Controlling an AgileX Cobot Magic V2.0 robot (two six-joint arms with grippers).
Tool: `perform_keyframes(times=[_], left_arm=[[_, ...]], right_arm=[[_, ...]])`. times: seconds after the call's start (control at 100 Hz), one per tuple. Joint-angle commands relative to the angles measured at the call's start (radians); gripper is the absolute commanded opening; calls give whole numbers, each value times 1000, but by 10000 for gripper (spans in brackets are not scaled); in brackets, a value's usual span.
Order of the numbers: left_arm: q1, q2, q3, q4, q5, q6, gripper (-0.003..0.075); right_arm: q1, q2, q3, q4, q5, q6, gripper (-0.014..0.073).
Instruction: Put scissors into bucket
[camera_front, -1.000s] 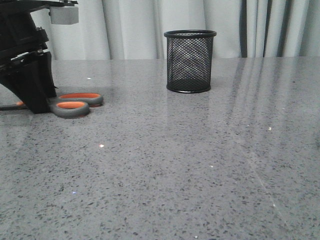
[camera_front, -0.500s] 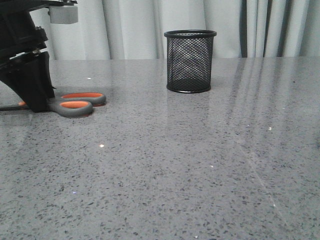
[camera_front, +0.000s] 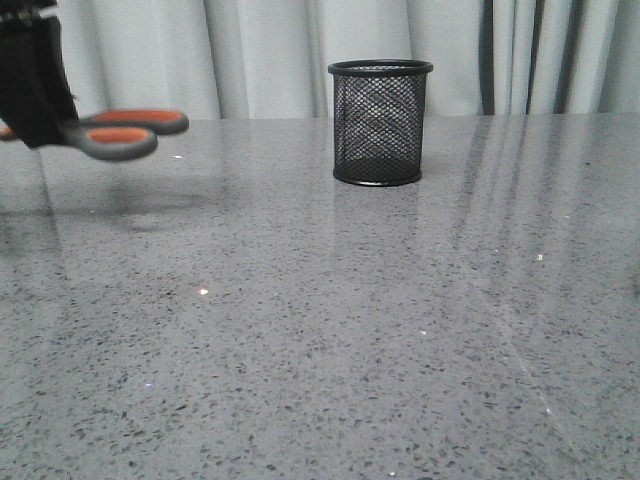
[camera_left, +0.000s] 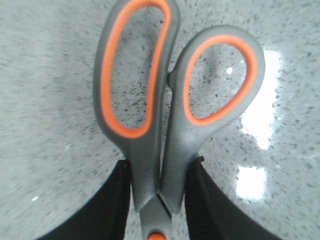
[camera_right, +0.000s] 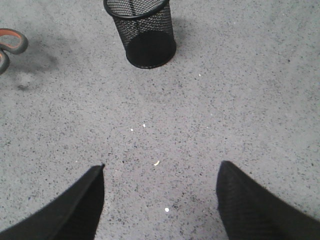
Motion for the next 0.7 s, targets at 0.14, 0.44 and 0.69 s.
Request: perform_keyframes(times=[0.14, 0.44, 0.69], left_arm=[[-9, -173, -25, -35, 50, -17, -8], [-30, -303, -48, -135, 45, -100, -8], [-200, -305, -172, -133, 33, -205, -8]], right_arm=[[0, 2, -36, 125, -109, -11, 433], [0, 2, -36, 474, -144, -183, 433], [0, 2, -36, 643, -145, -252, 433]])
